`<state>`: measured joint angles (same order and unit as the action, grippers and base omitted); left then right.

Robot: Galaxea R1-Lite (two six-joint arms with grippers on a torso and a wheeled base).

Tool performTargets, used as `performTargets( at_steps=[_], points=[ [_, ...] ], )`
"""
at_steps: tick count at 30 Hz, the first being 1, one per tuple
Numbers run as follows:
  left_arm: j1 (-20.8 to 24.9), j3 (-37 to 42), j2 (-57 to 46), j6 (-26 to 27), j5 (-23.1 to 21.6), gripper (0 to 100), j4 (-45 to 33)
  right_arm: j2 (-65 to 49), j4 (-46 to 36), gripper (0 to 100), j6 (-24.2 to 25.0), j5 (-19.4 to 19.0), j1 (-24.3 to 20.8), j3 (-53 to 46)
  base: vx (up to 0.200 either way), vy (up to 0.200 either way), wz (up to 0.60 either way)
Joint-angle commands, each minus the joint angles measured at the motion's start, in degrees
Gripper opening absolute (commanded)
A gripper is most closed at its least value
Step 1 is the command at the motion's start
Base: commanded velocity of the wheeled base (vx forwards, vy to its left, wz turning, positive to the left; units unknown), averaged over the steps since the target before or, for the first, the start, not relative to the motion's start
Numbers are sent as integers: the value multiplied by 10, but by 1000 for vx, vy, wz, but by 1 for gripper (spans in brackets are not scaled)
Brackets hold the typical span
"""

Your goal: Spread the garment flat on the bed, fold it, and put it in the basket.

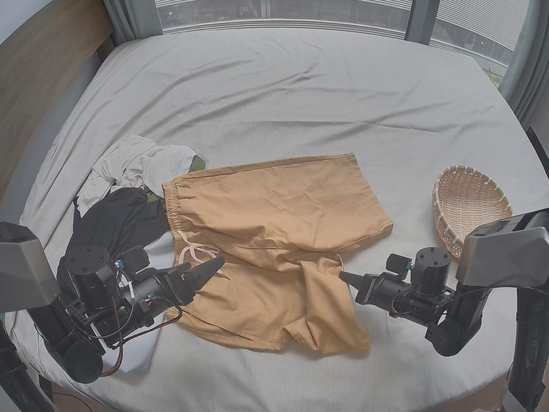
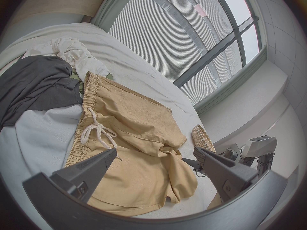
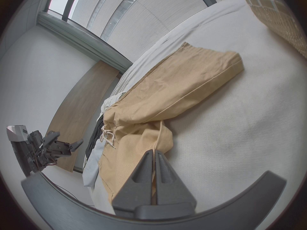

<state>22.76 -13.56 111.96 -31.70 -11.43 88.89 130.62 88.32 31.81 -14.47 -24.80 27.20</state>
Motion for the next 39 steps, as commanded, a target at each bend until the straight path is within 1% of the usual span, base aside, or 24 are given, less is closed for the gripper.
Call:
performTargets(
  at_steps=[1,7,12,16,18,21,23,28,32,33,35,39],
  points=[
    [0,-1,0,0,0,100,1,-66,0,0,-3,1,23,-48,0,0,0],
    [1,2,0,0,0,100,1,-66,0,0,-14,1,49,-52,0,0,0],
    [0,3,0,0,0,100,1,-62,0,0,-16,1,50,-50,0,0,0],
    [1,4,0,0,0,100,1,-62,0,0,-21,1,63,-49,0,0,0],
    [1,4,1,0,0,100,1,-62,0,0,-27,1,82,-51,0,0,0],
    [1,5,2,0,0,100,0,-62,0,0,-31,1,94,-56,0,0,0],
    [2,6,3,0,0,100,0,-62,0,0,-42,1,103,-58,0,0,0],
    [4,9,9,0,1,100,0,-61,0,0,-51,1,99,-62,0,0,0],
    [4,16,12,1,1,100,0,-60,0,0,-51,0,83,-62,0,0,0],
    [3,19,14,1,1,100,1,-60,0,100,-50,-1,77,-61,0,0,0],
    [1,21,14,0,1,100,1,-63,1,100,-47,1,64,-60,0,0,0],
    [-1,22,13,0,1,100,1,-71,0,100,-49,2,60,-68,0,0,0]
  ],
)
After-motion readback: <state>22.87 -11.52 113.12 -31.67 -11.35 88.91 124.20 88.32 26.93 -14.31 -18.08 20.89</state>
